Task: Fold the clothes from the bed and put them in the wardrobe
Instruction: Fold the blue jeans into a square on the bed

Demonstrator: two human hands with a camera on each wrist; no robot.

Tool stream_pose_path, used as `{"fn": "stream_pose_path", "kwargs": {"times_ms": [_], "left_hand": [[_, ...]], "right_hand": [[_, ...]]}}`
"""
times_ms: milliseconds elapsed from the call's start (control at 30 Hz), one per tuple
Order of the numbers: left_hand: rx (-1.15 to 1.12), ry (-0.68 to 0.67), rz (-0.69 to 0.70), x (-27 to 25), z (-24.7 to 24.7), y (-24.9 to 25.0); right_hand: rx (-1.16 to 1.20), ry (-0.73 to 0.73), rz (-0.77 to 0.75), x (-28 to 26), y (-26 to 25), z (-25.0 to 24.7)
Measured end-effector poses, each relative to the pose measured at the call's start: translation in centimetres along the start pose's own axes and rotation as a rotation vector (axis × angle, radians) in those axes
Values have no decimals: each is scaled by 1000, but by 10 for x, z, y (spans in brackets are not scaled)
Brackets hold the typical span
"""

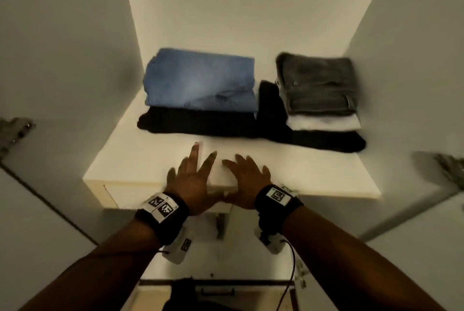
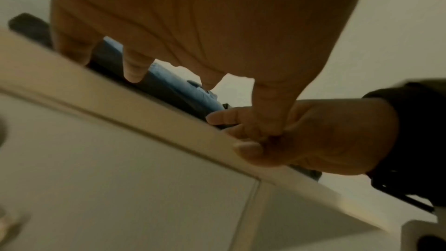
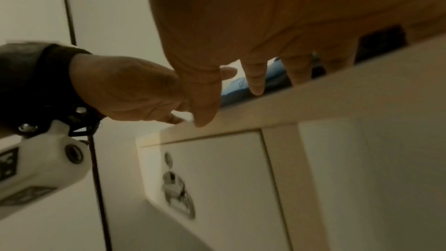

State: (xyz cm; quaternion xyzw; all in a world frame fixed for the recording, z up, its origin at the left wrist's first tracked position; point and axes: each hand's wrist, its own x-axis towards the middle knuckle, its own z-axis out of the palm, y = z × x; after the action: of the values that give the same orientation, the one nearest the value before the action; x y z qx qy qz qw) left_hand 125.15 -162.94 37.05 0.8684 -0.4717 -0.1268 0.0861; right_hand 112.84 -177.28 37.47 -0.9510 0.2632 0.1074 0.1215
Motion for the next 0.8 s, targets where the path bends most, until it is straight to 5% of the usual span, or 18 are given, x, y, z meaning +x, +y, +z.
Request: {"fn": "stream_pose_path", "kwargs": {"times_ms": [200,433,633,800], "left_hand": [[124,158,33,-56,76,17],[-21,114,71,-82,84,24],[-139,-357,213,-177,165,1],[-155,-588,258,-260,205,-40]], "right_hand": [[-71,220,-82,-80,24,74],[178,163,67,-148,1,138],[227,204,240,-247,-33,218],[347,82,417,-314,-87,285]]}}
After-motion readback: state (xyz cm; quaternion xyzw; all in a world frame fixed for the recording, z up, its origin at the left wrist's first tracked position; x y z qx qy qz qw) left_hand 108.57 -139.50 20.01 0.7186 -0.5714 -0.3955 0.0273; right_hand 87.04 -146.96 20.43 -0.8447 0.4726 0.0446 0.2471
